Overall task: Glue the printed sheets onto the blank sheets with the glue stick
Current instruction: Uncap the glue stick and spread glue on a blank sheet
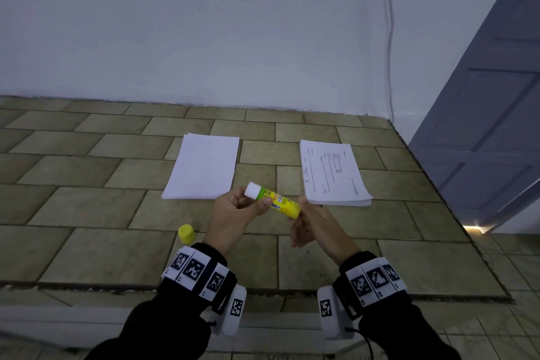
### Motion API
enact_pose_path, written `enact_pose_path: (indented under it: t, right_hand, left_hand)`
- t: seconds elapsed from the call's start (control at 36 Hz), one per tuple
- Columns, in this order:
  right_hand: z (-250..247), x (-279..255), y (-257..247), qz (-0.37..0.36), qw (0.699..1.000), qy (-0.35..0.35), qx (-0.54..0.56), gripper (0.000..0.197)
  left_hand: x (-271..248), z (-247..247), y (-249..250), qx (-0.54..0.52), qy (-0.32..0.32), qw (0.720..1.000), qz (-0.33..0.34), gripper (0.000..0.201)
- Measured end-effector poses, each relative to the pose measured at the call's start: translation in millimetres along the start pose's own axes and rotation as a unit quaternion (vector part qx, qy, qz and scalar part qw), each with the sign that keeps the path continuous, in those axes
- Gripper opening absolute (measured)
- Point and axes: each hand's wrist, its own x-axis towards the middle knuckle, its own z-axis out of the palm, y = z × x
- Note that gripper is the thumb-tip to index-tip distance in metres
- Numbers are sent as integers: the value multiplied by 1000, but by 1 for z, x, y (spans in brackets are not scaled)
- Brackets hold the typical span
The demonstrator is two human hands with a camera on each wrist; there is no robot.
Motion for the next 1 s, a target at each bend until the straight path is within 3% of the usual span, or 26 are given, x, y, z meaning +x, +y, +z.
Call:
enact_pose_path:
  t: [0.06,0.19,0.28,0.39,0.5,0.61,0.67,0.75,0.83,0.92,1.0]
  right_hand:
    - [0,1,2,-37,999,15,-20,19]
    - [0,0,4,-64,998,-4,-27,15]
    - [4,-1,-2,-27,999,-8,23,41]
    - [6,-1,-3,-5,999,-15,30,50]
    - [5,-1,0,-42,999,11,14,17]
    - [2,2,3,-77,997,19,0,18]
    - [2,2,2,-65,998,9,11,7]
    - [5,0,-3,-29,999,5,20,42]
    - [6,-2,-4,6,999,-7,33,52]
    - [6,-1,-2,2,999,-6,54,32]
    - [4,1,4,-47,998,6,32,15]
  left_hand:
    - [1,-2,0,-2,12,1000,2,15]
    - [2,-3,2,-12,7,1000,0,17]
    - [0,-2,2,-13,-13,1000,-2,13]
    - [-1,-2,2,-5,-21,1000,3,15]
    - [2,-5,1,-8,-1,1000,6,14]
    - [2,-7,0,-14,-4,1000,7,13]
    - [2,-7,0,-18,-8,1000,5,15]
    - [0,-6,0,-15,-23,1000,4,24]
    - [0,-6,1,4,-36,999,1,35]
    - [1,-8,2,1,-26,1000,2,31]
    - [3,-9,1,-11,-6,1000,5,14]
